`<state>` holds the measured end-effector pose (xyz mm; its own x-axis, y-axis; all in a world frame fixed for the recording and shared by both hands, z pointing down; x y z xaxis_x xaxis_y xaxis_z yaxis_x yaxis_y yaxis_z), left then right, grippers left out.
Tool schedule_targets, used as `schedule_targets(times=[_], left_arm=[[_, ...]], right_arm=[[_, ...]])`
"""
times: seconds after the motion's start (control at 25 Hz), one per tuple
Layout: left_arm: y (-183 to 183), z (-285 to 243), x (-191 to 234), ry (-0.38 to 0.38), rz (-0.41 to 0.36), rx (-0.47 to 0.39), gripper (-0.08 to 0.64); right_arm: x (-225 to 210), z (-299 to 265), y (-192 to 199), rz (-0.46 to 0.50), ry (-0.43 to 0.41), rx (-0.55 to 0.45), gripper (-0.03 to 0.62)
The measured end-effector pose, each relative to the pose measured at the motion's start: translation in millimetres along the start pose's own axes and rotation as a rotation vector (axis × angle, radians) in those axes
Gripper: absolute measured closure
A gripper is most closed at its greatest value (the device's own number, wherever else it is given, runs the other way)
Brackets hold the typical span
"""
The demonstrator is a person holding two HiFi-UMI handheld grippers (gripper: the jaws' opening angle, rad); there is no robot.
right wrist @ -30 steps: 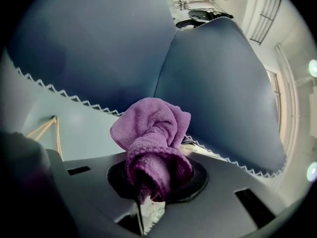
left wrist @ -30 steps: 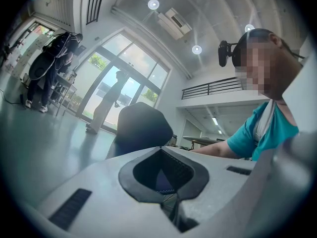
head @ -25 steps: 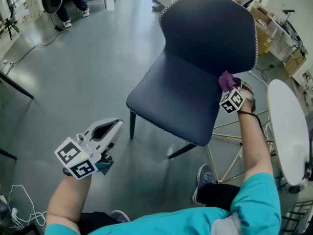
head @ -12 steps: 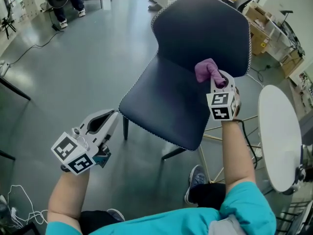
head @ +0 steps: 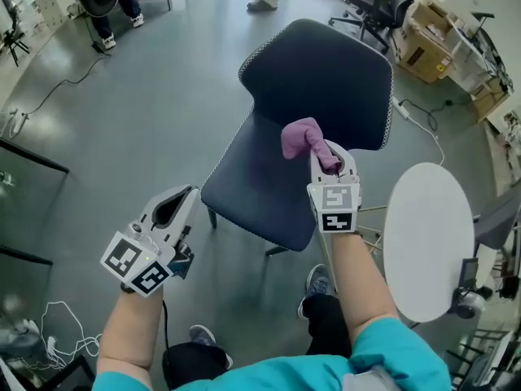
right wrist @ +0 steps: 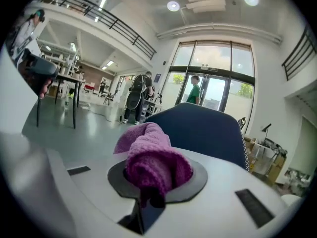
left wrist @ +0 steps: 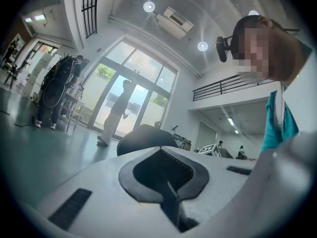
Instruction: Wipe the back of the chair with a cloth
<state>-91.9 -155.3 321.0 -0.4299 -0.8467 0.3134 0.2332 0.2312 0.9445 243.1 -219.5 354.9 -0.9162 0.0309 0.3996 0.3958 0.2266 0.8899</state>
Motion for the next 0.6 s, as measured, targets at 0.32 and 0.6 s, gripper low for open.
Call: schedule_targets(times=[0.32,0.6], left_arm=[[-119,-10,-63,-0.025,-0.004,0.020,0.557],[-219,2,-128,-0.017,0.002,0.055,0.557]], right_arm=[[-74,63,-121,-0.091,-0.064,-0.006,0.534],[-133,131,-230,-0.082,-0.091,-0.017,0.534]])
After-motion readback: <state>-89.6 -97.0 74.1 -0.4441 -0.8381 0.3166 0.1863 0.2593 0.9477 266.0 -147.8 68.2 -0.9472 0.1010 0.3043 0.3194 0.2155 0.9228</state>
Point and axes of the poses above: the fingertips, and each gripper's own axes: z backward along the fingers, x to its left, y out of its underside, the point moved 9 cm from there along z, backward along the fingers, and after that the axes turned 11 degrees about y, right-handed, at the moved point
